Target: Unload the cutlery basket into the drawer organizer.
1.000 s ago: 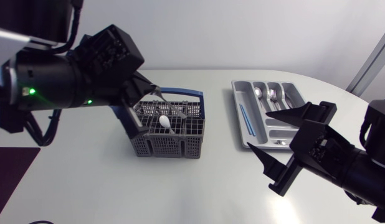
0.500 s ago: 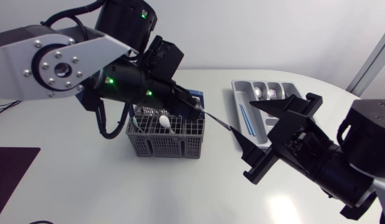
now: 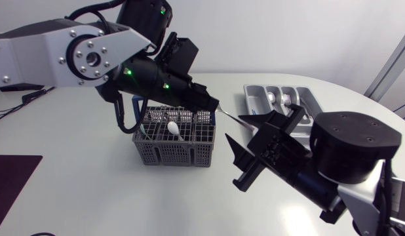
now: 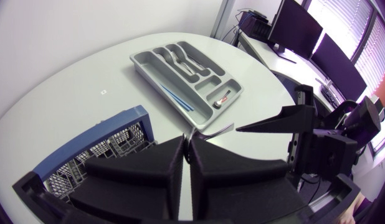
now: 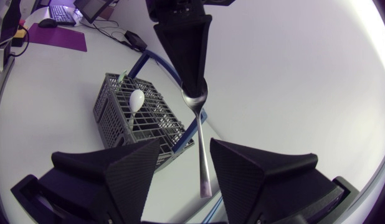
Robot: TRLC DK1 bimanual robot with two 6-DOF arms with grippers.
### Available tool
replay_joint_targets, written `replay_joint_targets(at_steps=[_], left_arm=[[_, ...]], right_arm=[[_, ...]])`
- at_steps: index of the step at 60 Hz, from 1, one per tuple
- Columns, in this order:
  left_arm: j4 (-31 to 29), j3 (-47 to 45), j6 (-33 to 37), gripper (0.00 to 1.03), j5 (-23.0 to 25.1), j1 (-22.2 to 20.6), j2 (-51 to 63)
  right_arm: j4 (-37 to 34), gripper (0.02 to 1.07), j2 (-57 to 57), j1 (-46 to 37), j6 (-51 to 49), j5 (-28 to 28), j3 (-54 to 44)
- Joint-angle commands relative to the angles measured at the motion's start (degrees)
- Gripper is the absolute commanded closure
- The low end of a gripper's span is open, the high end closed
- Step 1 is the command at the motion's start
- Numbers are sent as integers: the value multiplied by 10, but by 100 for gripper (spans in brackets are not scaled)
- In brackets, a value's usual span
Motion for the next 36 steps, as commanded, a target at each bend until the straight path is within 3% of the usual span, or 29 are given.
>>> replay_joint_targets(at_steps=[1,36], left_arm=[[-1,19,-11,100,6,-6,11],[-10,5,-1,100,6,-13,14]], right_arm=[[19,57,19,3,-7,3,0],[54,62,49,-17,-20,-1,13]])
